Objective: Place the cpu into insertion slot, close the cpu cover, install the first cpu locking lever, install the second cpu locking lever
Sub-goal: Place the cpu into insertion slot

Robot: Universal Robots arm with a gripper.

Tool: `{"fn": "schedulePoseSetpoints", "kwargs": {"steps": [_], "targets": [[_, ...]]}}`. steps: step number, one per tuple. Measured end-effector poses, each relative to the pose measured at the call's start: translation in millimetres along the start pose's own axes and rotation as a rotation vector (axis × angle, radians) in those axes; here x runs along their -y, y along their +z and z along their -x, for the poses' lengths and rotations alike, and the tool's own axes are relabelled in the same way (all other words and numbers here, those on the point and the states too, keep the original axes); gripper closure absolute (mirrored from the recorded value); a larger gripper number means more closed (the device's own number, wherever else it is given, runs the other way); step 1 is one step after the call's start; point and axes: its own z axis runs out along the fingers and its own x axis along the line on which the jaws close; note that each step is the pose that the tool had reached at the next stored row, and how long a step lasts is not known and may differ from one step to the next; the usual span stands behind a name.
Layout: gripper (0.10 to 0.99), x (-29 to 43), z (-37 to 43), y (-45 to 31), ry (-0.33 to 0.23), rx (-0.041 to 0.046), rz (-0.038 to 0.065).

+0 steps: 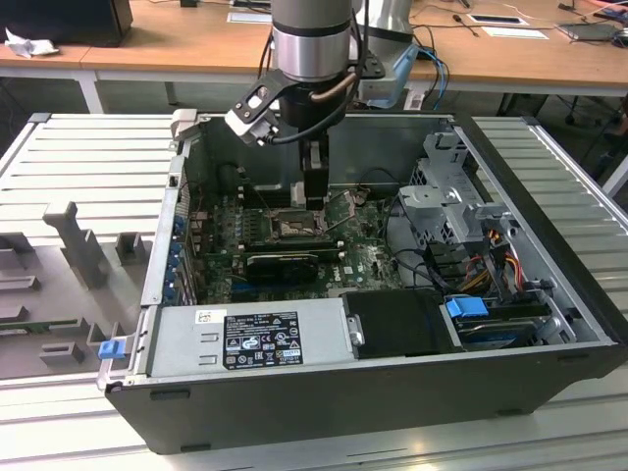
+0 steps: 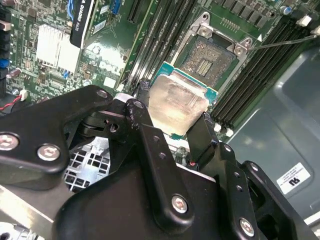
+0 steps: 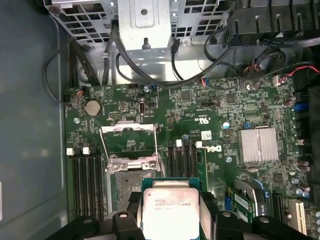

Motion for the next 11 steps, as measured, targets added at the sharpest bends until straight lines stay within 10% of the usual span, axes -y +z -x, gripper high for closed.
{"fn": "schedulePoseSetpoints", "kwargs": {"steps": [11], "targets": [[0.545,2.2,-0.2,18.6,0.033,0.0098,0.001]]}}
